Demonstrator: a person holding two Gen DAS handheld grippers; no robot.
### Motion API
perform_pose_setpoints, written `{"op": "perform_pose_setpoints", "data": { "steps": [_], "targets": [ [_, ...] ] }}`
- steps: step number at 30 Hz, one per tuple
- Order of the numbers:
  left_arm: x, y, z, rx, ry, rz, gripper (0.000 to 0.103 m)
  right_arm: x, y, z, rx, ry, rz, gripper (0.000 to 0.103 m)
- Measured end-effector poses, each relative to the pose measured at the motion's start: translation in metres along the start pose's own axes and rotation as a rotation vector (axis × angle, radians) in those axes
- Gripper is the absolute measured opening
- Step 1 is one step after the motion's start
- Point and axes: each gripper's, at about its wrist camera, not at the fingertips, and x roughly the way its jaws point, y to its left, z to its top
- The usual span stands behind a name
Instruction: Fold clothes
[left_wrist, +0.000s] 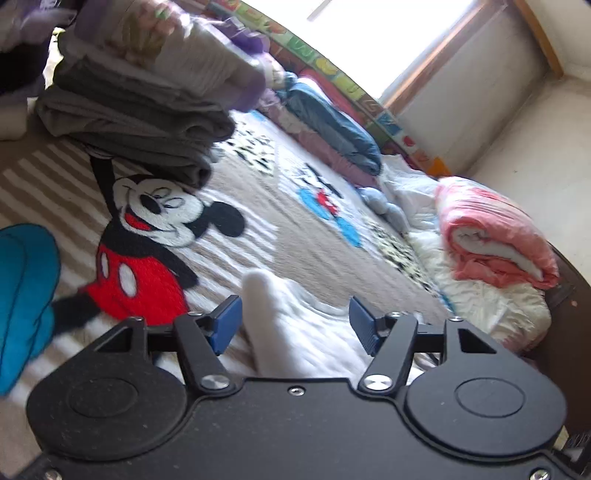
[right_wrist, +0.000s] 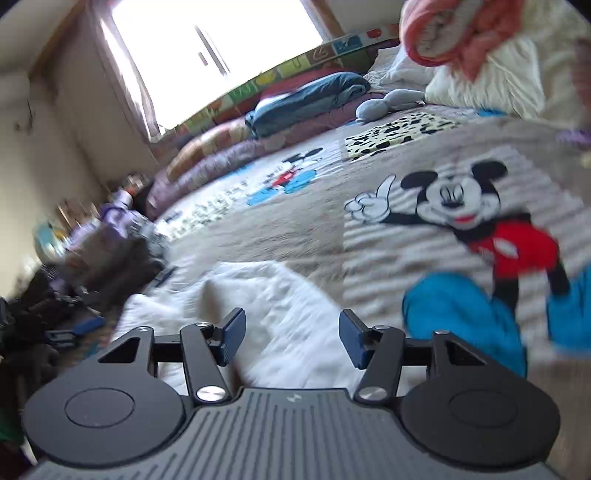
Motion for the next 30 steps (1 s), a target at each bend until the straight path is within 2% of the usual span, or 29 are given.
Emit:
{"op": "perform_pose_setpoints", "data": {
  "steps": [2,5,11,18,22,24,25,26,28,30],
  "targets": [
    [-0.019,-0.018,-0.008,0.058,0.008,-0.009,0.068,-0.020,0.001,-0.023,0.055,-0.021,0.047,0.059],
    [-0.052,-0.036,-0.033,0.105,0.006,-0.008,0.075,-0.035,0.011,-0.047,0.069,-0.015,0.078,0.064],
    [-0.096,-0.066,-0.098,0.279,0.022,0.092,0.082,-0.041,0.034,-0.060,0.006,-0.036,0.057,0.070],
    [-0.079,-0.089,-0.153,0.532,0.060,0.262,0.083,-0.028,0.031,-0.078,-0.033,-0.010,0.024,0.071],
    [-0.064,-0.089,-0.163,0.570,0.037,0.300,0.082,-0.017,0.024,-0.084,-0.021,0.000,0.007,0.070],
    [-0.061,-0.085,-0.165,0.550,0.035,0.304,0.072,-0.014,0.022,-0.086,-0.006,-0.003,0.009,0.063],
    [-0.060,-0.082,-0.164,0.529,0.038,0.305,0.058,-0.012,0.020,-0.088,0.003,-0.003,0.011,0.050],
    [-0.059,-0.079,-0.163,0.507,0.040,0.306,0.046,-0.010,0.017,-0.088,0.023,0.004,0.028,0.032],
    [-0.059,-0.071,-0.160,0.445,0.055,0.298,0.034,-0.008,0.010,-0.090,0.097,0.018,0.074,0.018],
    [-0.061,-0.065,-0.157,0.396,0.065,0.268,0.017,-0.009,0.003,-0.093,0.188,0.028,0.126,0.015]
  ]
}}
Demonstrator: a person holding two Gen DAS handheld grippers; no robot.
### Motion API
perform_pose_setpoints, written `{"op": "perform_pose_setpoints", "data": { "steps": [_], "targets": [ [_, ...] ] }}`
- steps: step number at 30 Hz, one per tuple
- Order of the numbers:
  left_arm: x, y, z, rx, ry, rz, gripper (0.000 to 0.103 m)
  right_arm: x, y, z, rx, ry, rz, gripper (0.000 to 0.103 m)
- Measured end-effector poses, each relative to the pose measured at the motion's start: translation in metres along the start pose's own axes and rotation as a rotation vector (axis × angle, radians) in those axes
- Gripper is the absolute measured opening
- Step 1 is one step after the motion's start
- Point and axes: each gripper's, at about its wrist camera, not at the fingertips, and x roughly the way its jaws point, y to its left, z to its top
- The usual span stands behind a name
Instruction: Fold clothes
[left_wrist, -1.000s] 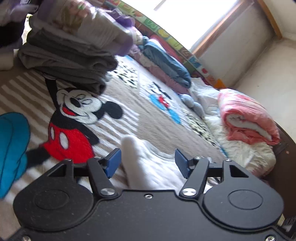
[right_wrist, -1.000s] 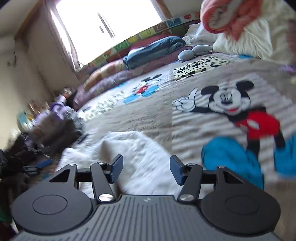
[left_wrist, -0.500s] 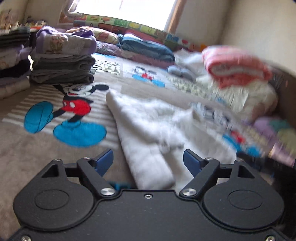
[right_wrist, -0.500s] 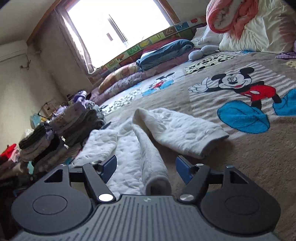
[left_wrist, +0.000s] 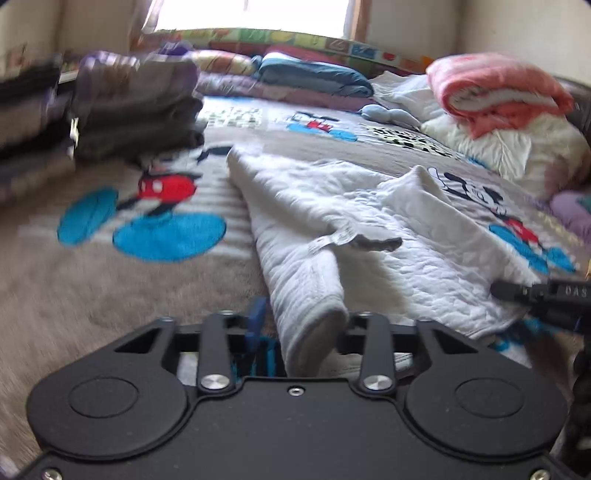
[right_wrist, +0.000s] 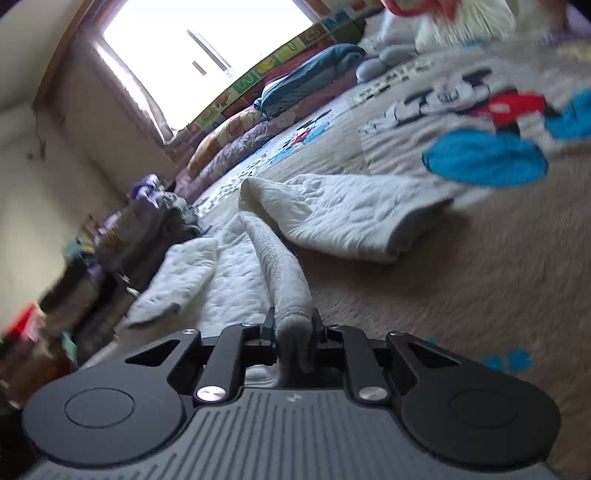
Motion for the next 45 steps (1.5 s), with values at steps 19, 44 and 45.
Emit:
{"op": "perform_pose_setpoints", "data": {
  "steps": [19,44,45],
  "targets": [
    [-0.033,0.097,-0.037,-0.772,0.096,-0.357,0.007,-0.055,-0.022,-0.056,0.427,-0.017,0.118,0.010],
    [-0.078,-0.057,-0.042,0.676,-0.177,0.099,0.058,-0.065,-0.052,-0.005,0.302,-0.153,0.021,0.067],
    [-0.073,-0.061,-0.046,0.732,-0.180,0.115,0.058,-0.062,-0.052,-0.005,0.289,-0.148,0.012,0.067]
  ]
}}
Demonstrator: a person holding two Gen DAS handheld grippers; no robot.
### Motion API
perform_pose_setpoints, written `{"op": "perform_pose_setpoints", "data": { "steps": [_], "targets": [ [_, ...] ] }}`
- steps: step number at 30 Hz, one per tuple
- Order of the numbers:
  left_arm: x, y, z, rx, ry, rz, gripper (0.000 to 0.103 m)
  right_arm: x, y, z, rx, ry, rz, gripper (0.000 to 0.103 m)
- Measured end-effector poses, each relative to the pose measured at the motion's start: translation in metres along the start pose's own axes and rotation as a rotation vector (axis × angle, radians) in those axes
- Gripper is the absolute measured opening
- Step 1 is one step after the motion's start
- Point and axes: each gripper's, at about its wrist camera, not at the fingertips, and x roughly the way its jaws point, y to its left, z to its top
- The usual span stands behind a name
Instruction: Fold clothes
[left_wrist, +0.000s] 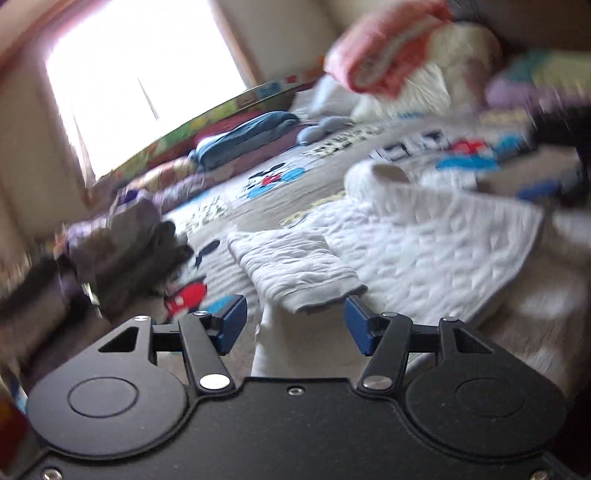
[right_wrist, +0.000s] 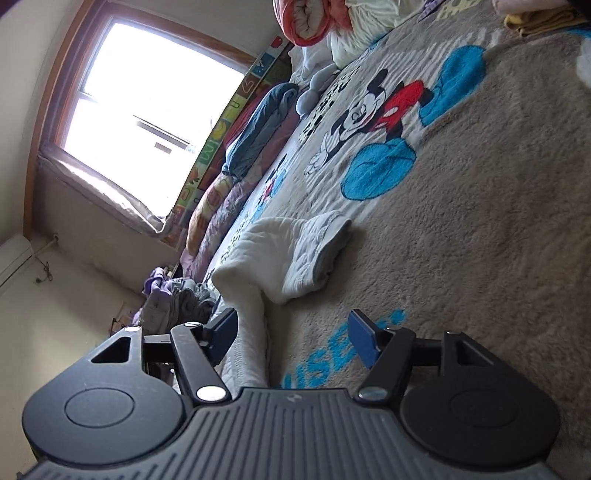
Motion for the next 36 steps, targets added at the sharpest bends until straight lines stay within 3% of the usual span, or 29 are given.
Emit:
{"op": "perform_pose_setpoints", "data": {
  "steps": [4,5,12,15,19,20,22,28,36],
  "targets": [
    [0.017,-0.025,-0.002,0.227,-0.006,0.071,0.058,0.014,0.006,-0.006,-0.098,0.026,-0.029,0.068],
    [0.020,-0.024,0.000,0.200,0.011,0.054,0.058,0.017,0.008,-0.008,-0.124,0.030,-0.030,0.071],
    [0.041,0.049,-0.007,-0.615,0.184,-0.288,0.059,0.026,0.018,-0.014,-0.205,0.013,-0.009,0.080],
    [0.057,0.066,-0.018,-0.870,0.192,-0.306,0.059,0.033,0.023,-0.015,-0.248,0.012,-0.009,0.086],
    [0.069,0.078,-0.019,-1.059,0.168,-0.298,0.055,0.038,0.029,-0.018,-0.297,0.016,-0.011,0.091],
    [0.071,0.079,-0.016,-1.078,0.163,-0.299,0.035,0.038,0.028,-0.018,-0.295,0.015,-0.008,0.091],
    [0.071,0.080,-0.010,-1.059,0.162,-0.275,0.006,0.037,0.028,-0.018,-0.291,0.013,-0.003,0.091],
    [0.052,0.111,-0.003,-1.033,0.073,-0.243,0.003,0.035,0.026,-0.019,-0.291,0.010,0.001,0.091],
    [0.054,0.197,-0.039,-1.206,-0.003,-0.185,0.003,0.035,0.028,-0.021,-0.303,0.005,0.000,0.092]
  ]
}}
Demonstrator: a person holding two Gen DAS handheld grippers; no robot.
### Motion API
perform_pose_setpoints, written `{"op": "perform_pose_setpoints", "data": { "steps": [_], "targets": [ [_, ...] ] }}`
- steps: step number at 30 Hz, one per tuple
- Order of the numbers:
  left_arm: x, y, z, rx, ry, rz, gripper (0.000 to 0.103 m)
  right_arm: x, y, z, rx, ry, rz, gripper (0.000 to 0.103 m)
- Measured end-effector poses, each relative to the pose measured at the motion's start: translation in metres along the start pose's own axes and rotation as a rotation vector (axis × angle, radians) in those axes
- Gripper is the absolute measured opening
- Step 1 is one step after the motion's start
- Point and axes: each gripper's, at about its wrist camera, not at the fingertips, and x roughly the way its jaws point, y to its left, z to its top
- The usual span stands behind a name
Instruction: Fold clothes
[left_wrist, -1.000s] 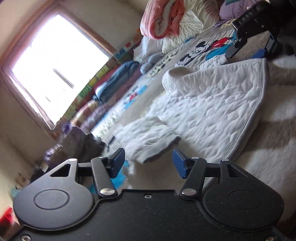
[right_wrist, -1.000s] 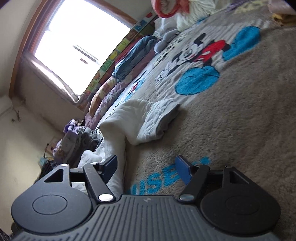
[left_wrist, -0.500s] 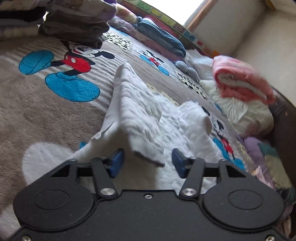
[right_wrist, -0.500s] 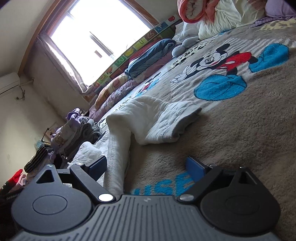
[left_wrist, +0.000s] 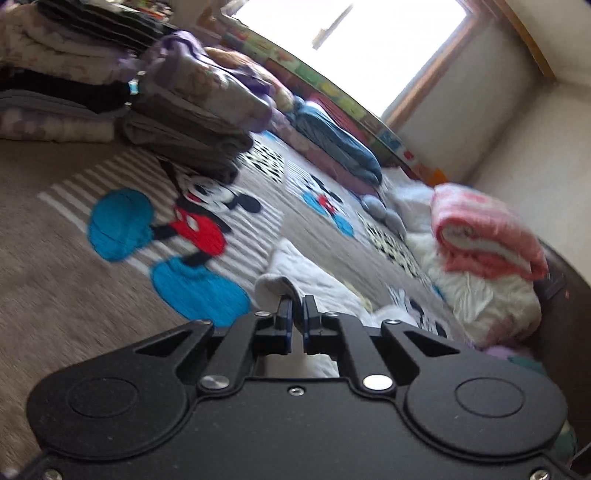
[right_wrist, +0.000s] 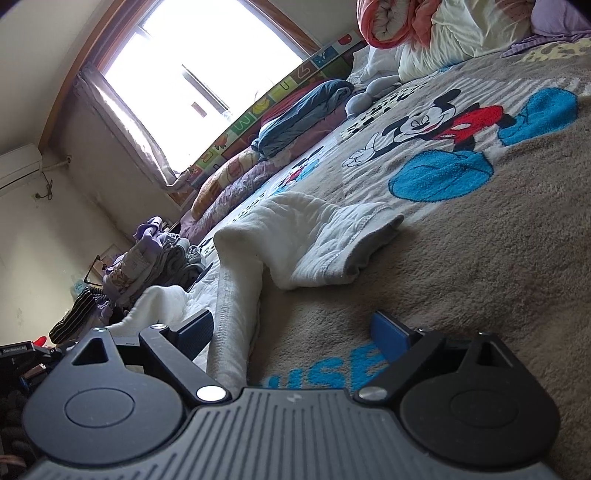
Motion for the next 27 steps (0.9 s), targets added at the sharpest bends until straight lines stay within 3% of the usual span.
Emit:
{"op": "perform_pose_setpoints", "data": {
  "steps": [11,14,17,18,19,20,22,27],
  "targets": [
    [0.017,0.078,0.058,-0.126,-0.144,0.025,0.001,-0.001,-0.001,-0.003,-0.015,-0.021,0.037,0.096],
    [0.021,0.098,0.062,-0.153,-0.185,0.173,0.001,-0.001,-0.001,-0.003,-0.014,-0.024,0.044,0.096],
    [0.020,0.114,0.056,-0.180,-0.164,0.357,0.005,-0.001,-0.002,-0.003,-0.016,-0.026,0.048,0.097],
    [0.018,0.116,0.054,-0.191,-0.155,0.382,0.005,0.000,-0.002,-0.002,-0.016,-0.027,0.050,0.097],
    [0.014,0.115,0.051,-0.206,-0.147,0.371,0.014,0.000,-0.001,-0.002,-0.016,-0.027,0.051,0.097],
    [0.010,0.113,0.047,-0.224,-0.139,0.351,0.035,0.000,-0.001,-0.002,-0.016,-0.028,0.053,0.097],
    [0.003,0.108,0.040,-0.258,-0.122,0.312,0.056,0.000,-0.001,-0.002,-0.016,-0.029,0.056,0.098],
    [0.006,0.095,0.017,-0.378,-0.011,0.190,0.056,-0.002,-0.002,-0.003,-0.012,-0.032,0.063,0.098]
  ]
}}
